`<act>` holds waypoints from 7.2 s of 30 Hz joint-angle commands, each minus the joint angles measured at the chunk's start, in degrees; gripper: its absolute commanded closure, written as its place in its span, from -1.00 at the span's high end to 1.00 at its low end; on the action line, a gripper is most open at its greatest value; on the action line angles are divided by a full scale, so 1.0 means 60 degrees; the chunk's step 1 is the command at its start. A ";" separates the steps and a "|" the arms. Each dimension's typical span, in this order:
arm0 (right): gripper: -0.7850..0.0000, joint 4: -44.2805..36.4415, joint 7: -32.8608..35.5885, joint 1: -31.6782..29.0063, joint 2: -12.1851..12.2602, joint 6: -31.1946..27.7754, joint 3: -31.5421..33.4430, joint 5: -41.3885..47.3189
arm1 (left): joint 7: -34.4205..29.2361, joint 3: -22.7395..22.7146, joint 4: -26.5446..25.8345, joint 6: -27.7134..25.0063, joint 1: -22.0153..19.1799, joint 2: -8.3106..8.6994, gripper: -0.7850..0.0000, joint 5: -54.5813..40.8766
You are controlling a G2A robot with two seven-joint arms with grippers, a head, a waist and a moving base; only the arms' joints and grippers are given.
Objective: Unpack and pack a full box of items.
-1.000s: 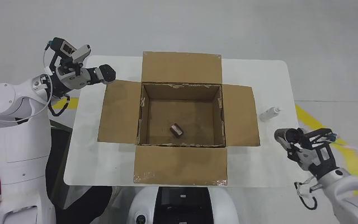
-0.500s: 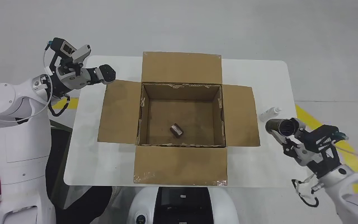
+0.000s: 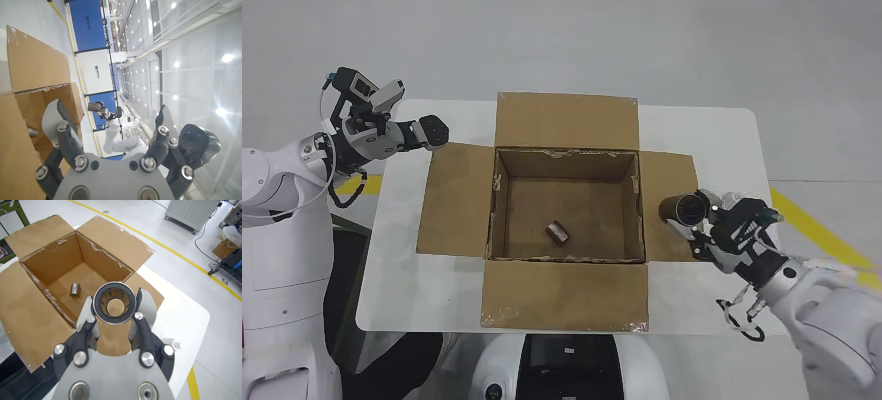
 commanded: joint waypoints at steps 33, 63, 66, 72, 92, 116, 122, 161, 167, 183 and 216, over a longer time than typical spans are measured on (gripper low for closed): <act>-1.00 0.2142 0.2804 0.5279 -0.0435 0.1601 -0.6057 -0.1654 | 0.0000 0.0000 0.0000 0.0000 0.0000 0.0000 1.00 0.0000; -1.00 0.6811 0.1922 0.7905 -0.1515 0.1903 -0.8785 -0.0103 | 0.0000 0.0000 0.0000 0.0000 0.0000 0.0000 1.00 0.0000; -1.00 0.7101 0.1966 0.8029 -0.1600 0.1981 -0.8890 0.0031 | 0.0000 0.0000 0.0000 0.0000 0.0000 0.0000 1.00 0.0000; -1.00 0.7590 0.2055 0.8236 -0.1758 0.2130 -0.9102 0.0104 | 0.0000 0.0000 0.0000 0.0000 0.0000 0.0000 1.00 0.0000; 1.00 0.7101 0.2459 0.8044 -0.1889 0.2160 -0.8839 0.0333 | 0.0000 0.0000 0.0000 0.0000 0.0000 0.0000 1.00 0.0000; 1.00 0.2895 0.2619 0.5255 -0.0952 0.1390 -0.4458 0.1000 | 0.0000 0.0000 0.0000 0.0000 0.0000 0.0000 1.00 0.0000; 1.00 0.2595 0.2428 0.4438 -0.0765 0.1424 -0.2953 0.1546 | 0.0000 0.0000 0.0000 0.0000 0.0000 0.0000 1.00 0.0000; 1.00 0.4798 0.1661 0.2833 -0.0085 0.1211 0.0856 0.1295 | 0.0000 0.0000 0.0000 0.0000 0.0000 0.0000 1.00 0.0000; 1.00 0.4994 0.1565 0.2988 -0.0066 0.1388 0.0619 0.1067 | 0.0000 0.0000 0.0000 0.0000 0.0000 0.0000 1.00 0.0000; 1.00 0.5108 0.1587 0.2762 -0.0039 0.1711 0.0547 0.1079 | 0.0000 0.0000 0.0000 0.0000 0.0000 0.0000 1.00 0.0000; 0.42 0.7452 0.1945 0.3614 0.0229 0.1300 -0.0209 0.1560 | 0.0000 0.0000 0.0000 0.0000 0.0000 0.0000 1.00 0.0000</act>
